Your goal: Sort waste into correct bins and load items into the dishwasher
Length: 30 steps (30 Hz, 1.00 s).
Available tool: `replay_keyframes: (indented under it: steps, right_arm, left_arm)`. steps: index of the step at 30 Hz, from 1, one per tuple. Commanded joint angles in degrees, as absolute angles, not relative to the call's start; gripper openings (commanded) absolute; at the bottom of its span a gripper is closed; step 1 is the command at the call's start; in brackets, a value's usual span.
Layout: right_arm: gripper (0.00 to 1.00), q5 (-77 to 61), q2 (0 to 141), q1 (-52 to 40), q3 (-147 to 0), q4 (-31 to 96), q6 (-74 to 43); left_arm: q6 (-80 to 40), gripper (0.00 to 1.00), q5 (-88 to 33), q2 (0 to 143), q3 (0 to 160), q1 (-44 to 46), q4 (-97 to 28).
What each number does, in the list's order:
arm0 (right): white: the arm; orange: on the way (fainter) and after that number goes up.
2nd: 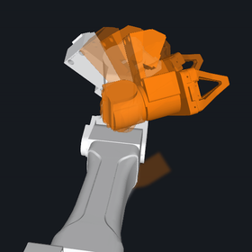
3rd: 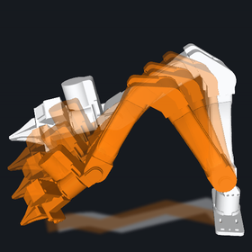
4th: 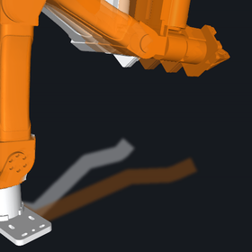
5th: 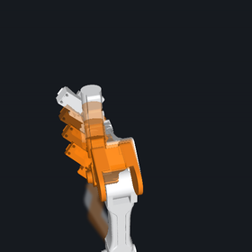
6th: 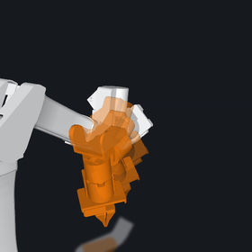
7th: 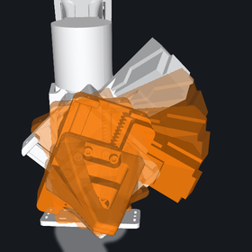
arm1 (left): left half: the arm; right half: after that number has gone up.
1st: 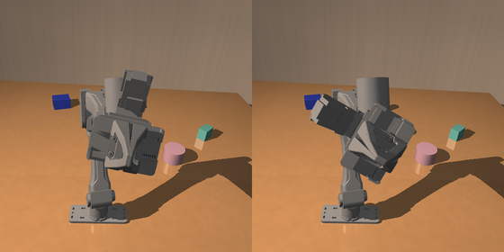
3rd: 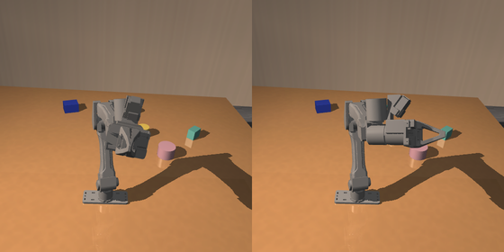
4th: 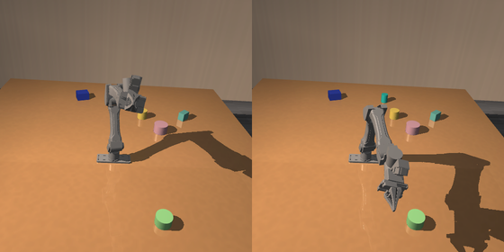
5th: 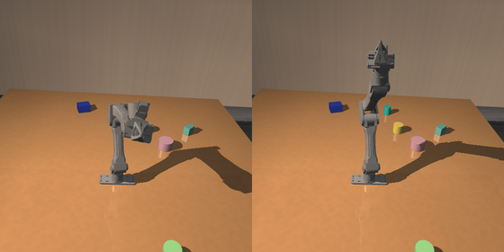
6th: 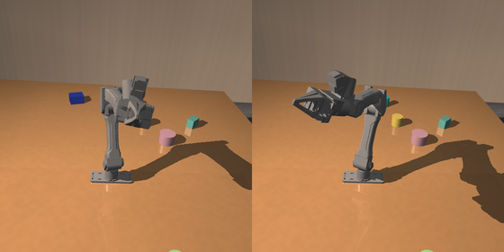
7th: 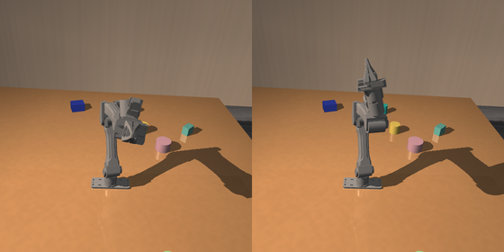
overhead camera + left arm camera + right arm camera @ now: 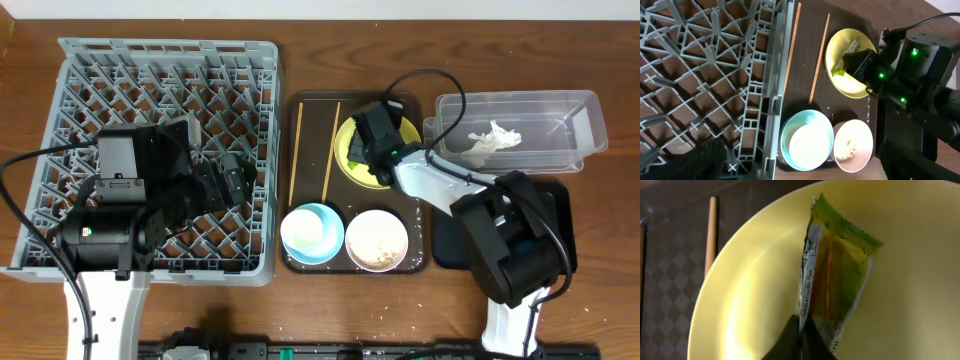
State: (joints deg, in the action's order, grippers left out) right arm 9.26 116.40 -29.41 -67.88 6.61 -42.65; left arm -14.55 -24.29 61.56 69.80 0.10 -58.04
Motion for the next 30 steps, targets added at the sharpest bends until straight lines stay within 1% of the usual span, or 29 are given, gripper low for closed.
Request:
replay_keyframes:
  steps: [1,5,9,11,14,15,16,17,18,19,20,22,23,26,27,28,30]
  right_arm:
    - [0.01,9.82,111.28,-28.05,-67.35,11.51,-42.22]
    - [0.01,11.03,99.42,-26.76,-67.35,19.94,-38.26]
    - [0.01,14.94,87.37,-19.86,-67.35,31.88,-38.3]
    - [0.01,15.68,85.8,-15.22,-67.35,34.37,-38.28]
    - [0.01,16.45,87.57,-9.43,-67.29,34.48,-38.28]
    - [0.05,17.47,89.47,-7.03,-67.29,34.02,-38.17]
    - [0.11,17.96,90.45,-5.93,-67.29,33.8,-37.47]
    - [0.34,17.98,91.7,-4.62,-67.29,32.8,-36.01]
    - [0.48,17.96,92.07,-3.97,-67.29,31.7,-35.27]
    - [0.58,16.8,92.25,-3.01,-67.31,29.65,-33.06]
    - [0.6,13.15,91.46,-2.44,-67.59,28.86,-30.98]
    - [0.6,3.97,88.79,-2.22,-67.83,28.67,-28.42]
    - [0.58,-3.49,86.19,-2.57,-67.83,28.93,-26.81]
    - [0.51,-16.01,81.54,-4.14,-67.83,30.02,-20.18]
    - [0.5,-17.76,80.6,-4.8,-67.83,30.81,-19.03]
    - [0.45,-20.1,78.74,-7.27,-67.83,33.63,-15.92]
    - [0.39,-19.97,77.97,-11.05,-67.81,37.93,-13.91]
  left_arm:
    - [-13.56,0.99,-24.84,61.36,70.96,-0.05,-58.04]
    - [-13.56,0.99,-24.86,61.36,70.96,-0.05,-58.04]
    - [-13.56,0.99,-24.84,61.36,70.94,-0.05,-58.04]
    - [-13.56,0.99,-24.86,61.36,70.94,-0.03,-58.04]
    - [-13.56,0.99,-24.84,61.36,70.94,-0.03,-58.04]
    - [-13.56,0.99,-24.84,61.36,70.94,-0.03,-58.04]
    - [-13.56,0.99,-24.84,61.36,70.94,-0.03,-58.04]
    - [-13.56,0.99,-24.86,61.36,70.96,-0.03,-58.04]
    - [-13.56,0.99,-24.84,61.36,70.94,-0.05,-58.04]
    - [-13.56,0.99,-24.84,61.36,70.94,-0.05,-58.04]
    - [-13.56,0.99,-24.84,61.36,70.94,-0.03,-58.04]
    - [-13.56,0.99,-24.84,61.36,70.94,-0.05,-58.04]
    - [-13.56,0.99,-24.84,61.36,70.94,-0.05,-58.04]
    - [-13.56,0.99,-24.86,61.36,70.94,-0.03,-58.04]
    - [-13.56,0.99,-24.84,61.36,70.94,-0.03,-58.04]
    - [-13.56,0.99,-24.84,61.36,70.96,-0.05,-58.04]
    - [-13.56,0.99,-24.84,61.36,70.96,-0.03,-58.04]
